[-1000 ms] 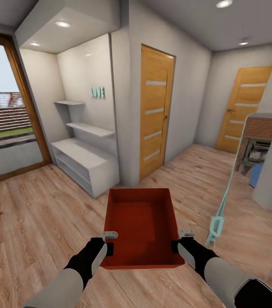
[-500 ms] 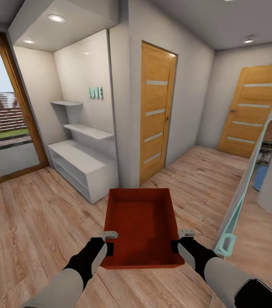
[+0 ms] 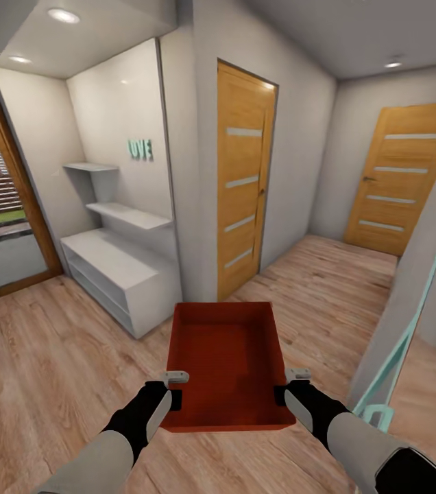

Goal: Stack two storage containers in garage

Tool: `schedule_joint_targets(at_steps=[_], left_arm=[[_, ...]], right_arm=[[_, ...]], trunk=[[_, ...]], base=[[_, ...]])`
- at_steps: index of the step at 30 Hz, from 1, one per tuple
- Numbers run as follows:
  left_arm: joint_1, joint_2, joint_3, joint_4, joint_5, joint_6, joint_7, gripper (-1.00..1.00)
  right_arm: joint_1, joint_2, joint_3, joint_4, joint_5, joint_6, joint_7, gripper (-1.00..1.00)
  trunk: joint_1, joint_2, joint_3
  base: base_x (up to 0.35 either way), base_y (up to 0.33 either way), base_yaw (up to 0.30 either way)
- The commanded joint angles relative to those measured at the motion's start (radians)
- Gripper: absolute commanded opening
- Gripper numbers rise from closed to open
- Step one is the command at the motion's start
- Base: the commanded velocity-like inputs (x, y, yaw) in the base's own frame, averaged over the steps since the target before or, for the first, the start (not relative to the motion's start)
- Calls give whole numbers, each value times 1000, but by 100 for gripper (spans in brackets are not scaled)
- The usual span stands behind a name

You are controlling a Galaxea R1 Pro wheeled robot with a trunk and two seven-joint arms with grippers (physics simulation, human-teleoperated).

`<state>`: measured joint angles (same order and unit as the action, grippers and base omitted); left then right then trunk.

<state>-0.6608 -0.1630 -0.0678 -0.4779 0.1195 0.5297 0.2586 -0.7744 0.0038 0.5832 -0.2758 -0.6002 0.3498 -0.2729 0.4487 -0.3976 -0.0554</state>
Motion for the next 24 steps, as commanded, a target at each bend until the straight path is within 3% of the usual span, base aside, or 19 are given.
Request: schedule_joint_targets(at_steps=[1, 16, 24], left_arm=[[0, 2, -15, 50, 3, 9, 14, -100], [0, 2, -15, 50, 3, 9, 14, -100], [0, 2, -15, 50, 3, 9, 14, -100]], right_arm=[[-2, -1, 26, -6, -15, 0, 3, -100], [-2, -1, 26, -6, -15, -1, 3, -100], [-2, -1, 26, -6, -15, -1, 3, -100]], trunk=[[1, -2, -2], [1, -2, -2], [1, -2, -2]], base=[[322, 0, -139], [322, 0, -33], [322, 0, -213]])
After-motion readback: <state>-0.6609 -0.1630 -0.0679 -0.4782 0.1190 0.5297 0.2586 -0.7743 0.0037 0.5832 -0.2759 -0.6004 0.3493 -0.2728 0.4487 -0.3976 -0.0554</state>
